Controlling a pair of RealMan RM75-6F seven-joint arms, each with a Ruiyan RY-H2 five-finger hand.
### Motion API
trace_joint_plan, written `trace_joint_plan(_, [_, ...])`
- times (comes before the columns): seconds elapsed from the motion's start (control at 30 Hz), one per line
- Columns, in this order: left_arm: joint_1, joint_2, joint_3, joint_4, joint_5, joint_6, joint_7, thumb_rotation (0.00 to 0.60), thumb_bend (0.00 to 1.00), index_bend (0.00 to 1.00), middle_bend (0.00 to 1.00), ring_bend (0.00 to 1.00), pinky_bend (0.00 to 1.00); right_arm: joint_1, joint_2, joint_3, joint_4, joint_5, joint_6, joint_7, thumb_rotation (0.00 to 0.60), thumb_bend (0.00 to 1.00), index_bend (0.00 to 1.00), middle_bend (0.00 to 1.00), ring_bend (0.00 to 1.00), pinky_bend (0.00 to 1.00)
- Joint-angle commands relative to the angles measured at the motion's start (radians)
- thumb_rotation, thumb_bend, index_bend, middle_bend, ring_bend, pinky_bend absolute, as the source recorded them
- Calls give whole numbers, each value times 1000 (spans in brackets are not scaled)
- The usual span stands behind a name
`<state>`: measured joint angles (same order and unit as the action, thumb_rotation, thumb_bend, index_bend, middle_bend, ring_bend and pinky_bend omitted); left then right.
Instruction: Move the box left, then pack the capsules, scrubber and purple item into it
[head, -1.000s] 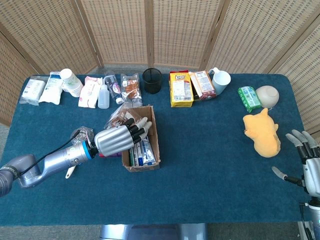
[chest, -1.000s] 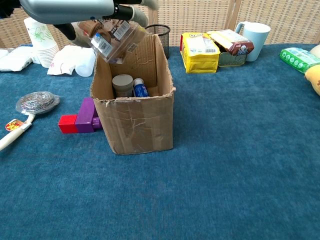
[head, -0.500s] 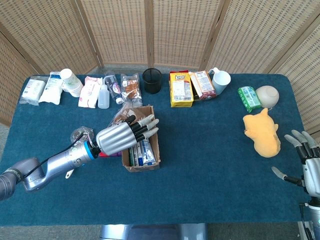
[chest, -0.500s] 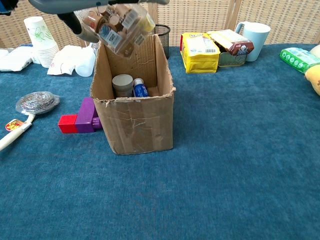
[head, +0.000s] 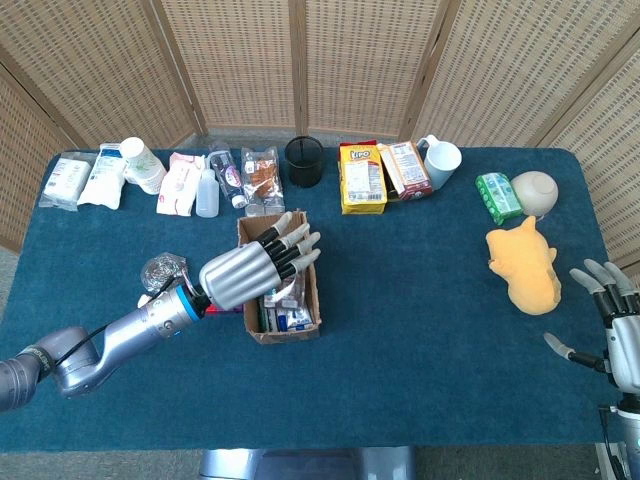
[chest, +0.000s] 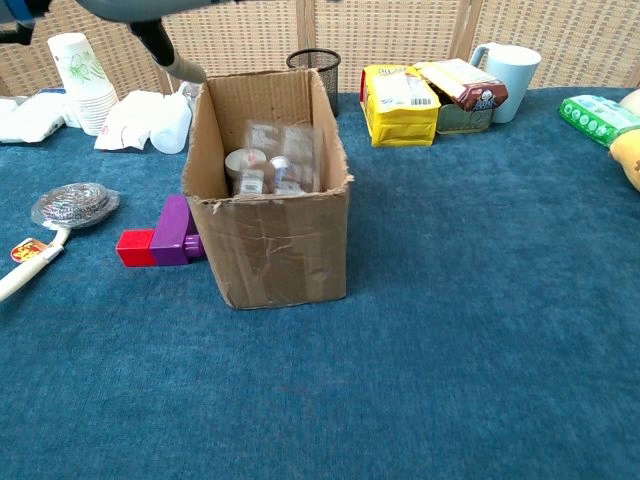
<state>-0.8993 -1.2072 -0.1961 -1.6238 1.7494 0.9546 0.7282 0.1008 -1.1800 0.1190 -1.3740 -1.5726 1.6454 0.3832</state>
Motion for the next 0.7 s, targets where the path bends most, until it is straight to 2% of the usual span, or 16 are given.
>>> trace_joint_plan(0.03, [29,31,8,-15,-15,32,-13,600,0,0,0,0,200,0,0,-1,0,-3,0,0,600,0,177,56,0,136])
trace_joint_plan(0.2, [100,74,44,-15,-58,85,-90,600,0,0,0,0,253,0,0,-4,-6,-13,5,-7,600,0,176,57,0,137])
trace_joint_plan(0.43, [226,96,120,78,-76,208,-293,600,0,0,0,0,284,3,-4,-14,-19,-33,5,-33,600,0,176,58,0,136])
trace_joint_plan(0.7, [307,69,169,151,-190,177,-401,600,0,0,0,0,299,4,-6,-19,-26,-39,3,-45,600,0,177,58,0,137])
